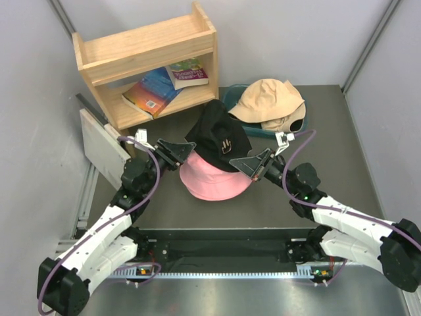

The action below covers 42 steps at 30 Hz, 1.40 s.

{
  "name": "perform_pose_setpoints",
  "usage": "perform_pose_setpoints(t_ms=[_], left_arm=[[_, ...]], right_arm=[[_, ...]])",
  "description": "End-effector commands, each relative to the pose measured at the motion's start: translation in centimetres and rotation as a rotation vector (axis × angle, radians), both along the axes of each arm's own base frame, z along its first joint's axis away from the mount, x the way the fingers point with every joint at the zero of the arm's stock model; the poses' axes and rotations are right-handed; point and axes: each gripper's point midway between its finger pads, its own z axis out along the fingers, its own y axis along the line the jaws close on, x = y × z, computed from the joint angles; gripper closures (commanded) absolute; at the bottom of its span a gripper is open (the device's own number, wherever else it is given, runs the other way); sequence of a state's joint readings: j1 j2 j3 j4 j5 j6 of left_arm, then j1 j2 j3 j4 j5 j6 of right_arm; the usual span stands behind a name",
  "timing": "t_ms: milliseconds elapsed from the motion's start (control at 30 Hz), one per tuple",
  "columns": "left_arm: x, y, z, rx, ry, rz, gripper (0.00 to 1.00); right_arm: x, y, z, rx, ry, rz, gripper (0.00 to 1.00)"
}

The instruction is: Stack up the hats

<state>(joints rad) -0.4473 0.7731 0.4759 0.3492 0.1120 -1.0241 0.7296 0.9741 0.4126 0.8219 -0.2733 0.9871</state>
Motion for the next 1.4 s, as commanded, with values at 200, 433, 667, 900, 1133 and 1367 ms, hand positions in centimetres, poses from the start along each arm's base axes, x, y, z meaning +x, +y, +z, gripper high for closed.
perform_pose_setpoints(t_ms=[200,433,667,900,1133,1367], left_arm=[[1.3,-0.4,4.4,-0.067,-0.129,0.01,0.44],[2.3,0.1,4.8,-0.075,-0.146,0.057,0.86],[3.1,0.8,7.6,0.032,-0.284,0.115,1.0],[5.0,-2.2,13.2,0.225,-0.436,-0.028,1.0],[5.5,0.5,10.3,0.291,-0.375,-0.031,1.0],[0.2,2.6,4.7,0.266,-0.224,-0.023,1.0]], right_arm=[[-1.0,0.6,0.9,0.01,-0.046,0.031,1.0],[-1.1,0.6,0.7,-0.001,-0.049,0.033,1.0],[-0.9,-0.8,2.4,-0.036,-0.115,-0.041,1.0],[0.3,-1.1,3.3,-0.065,-0.177,-0.111,1.0],[0.0,-0.1,2.9,-0.07,-0.184,-0.058,1.0],[-1.2,0.0,1.3,-0.108,-0.161,-0.011,1.0]])
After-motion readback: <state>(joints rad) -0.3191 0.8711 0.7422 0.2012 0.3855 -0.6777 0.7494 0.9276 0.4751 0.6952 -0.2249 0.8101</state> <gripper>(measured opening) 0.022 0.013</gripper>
